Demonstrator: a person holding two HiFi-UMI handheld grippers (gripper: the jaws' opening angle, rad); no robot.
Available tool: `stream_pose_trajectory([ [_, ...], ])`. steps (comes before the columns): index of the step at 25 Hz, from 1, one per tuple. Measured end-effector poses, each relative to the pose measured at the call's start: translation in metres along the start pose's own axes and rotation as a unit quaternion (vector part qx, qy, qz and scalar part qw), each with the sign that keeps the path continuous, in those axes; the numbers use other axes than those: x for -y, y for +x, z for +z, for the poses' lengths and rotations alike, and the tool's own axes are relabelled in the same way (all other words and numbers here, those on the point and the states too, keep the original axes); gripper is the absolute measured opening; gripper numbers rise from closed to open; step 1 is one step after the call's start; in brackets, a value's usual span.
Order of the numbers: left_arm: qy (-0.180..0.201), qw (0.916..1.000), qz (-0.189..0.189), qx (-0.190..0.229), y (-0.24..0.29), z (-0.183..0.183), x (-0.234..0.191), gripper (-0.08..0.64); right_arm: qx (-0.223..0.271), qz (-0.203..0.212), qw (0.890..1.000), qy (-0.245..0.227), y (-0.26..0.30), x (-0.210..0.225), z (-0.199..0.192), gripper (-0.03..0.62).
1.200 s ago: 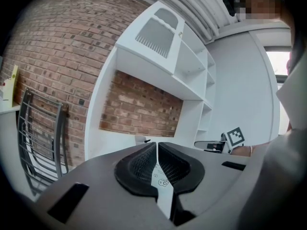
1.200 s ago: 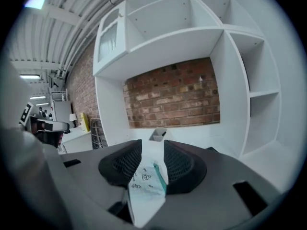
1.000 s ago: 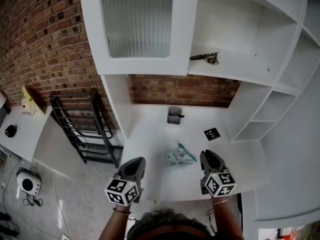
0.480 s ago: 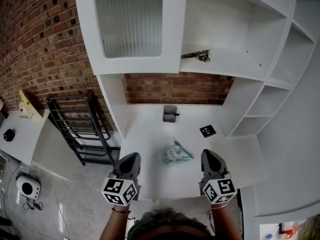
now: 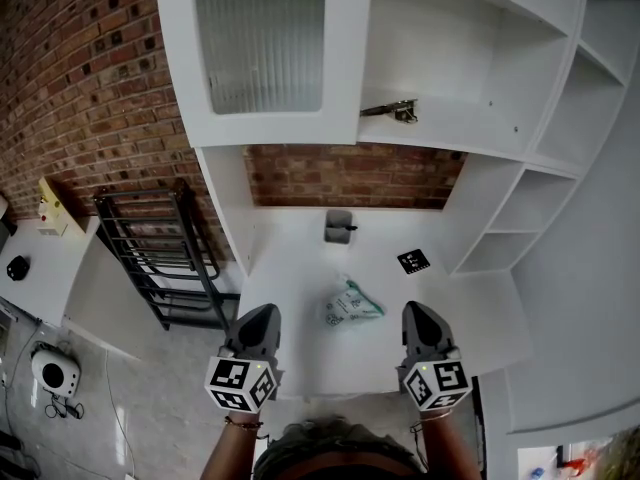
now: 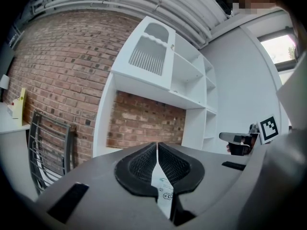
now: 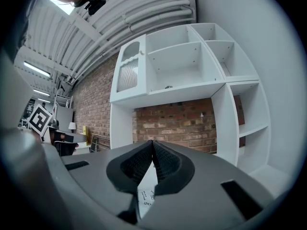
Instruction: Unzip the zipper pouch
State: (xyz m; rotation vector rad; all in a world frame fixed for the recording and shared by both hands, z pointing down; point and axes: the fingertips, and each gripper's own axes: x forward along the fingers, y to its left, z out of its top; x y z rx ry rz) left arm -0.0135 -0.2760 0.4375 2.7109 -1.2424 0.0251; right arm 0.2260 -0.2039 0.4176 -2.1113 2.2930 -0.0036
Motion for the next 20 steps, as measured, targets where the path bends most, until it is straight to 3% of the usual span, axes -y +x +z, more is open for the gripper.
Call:
stream_pose_trajectory([
  [20, 0.006, 0.9998, 0.021, 0.003, -0.0056, 0.001, -0.0007, 0.011, -0.017, -0.006, 1.0, -0.009, 0.0061, -0.0056, -0.0086, 0.0],
])
